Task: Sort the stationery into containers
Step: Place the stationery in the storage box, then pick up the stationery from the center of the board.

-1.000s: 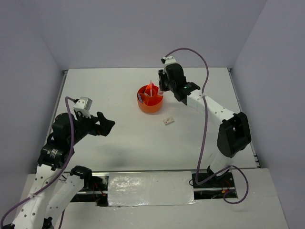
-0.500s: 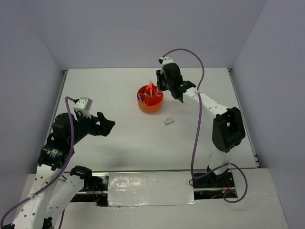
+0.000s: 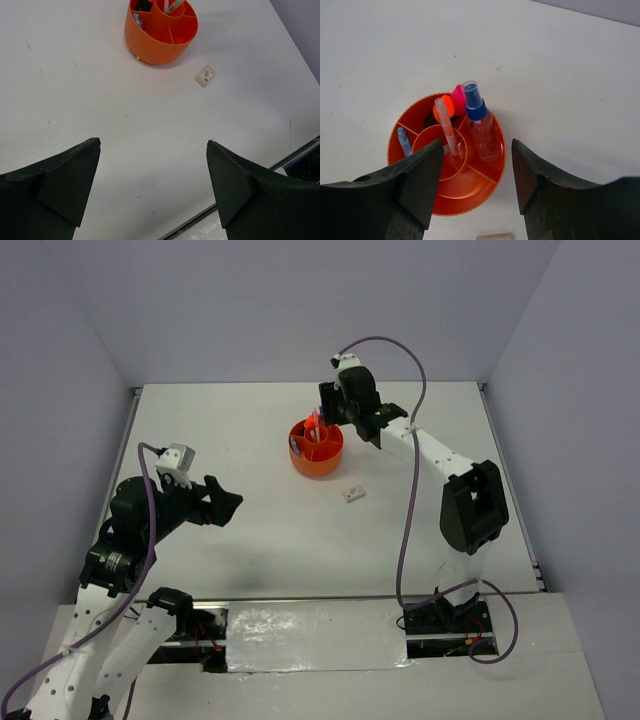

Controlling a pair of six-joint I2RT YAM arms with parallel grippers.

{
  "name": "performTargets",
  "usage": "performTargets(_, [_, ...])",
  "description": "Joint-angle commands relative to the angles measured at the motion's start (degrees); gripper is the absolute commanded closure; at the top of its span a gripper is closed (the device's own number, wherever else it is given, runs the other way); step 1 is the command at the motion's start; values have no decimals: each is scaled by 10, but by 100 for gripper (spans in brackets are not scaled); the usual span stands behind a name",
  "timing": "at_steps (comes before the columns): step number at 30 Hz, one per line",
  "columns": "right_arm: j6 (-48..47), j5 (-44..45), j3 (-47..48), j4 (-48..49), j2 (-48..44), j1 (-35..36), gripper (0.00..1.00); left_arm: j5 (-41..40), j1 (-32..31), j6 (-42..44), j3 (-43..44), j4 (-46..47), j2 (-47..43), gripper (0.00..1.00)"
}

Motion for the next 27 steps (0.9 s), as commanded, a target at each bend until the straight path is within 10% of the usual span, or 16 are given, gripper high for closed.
performTargets(1, [3, 11, 27, -10, -21, -5, 36, 15, -1, 0, -2, 26, 1, 1])
performTargets(14, [111, 28, -208, -25, -192, -3, 31, 5, -1, -1, -2, 24, -4, 1])
performTargets(27, [260, 131, -330, -47, -170, 40, 28, 2, -1, -4, -3, 25, -6, 1])
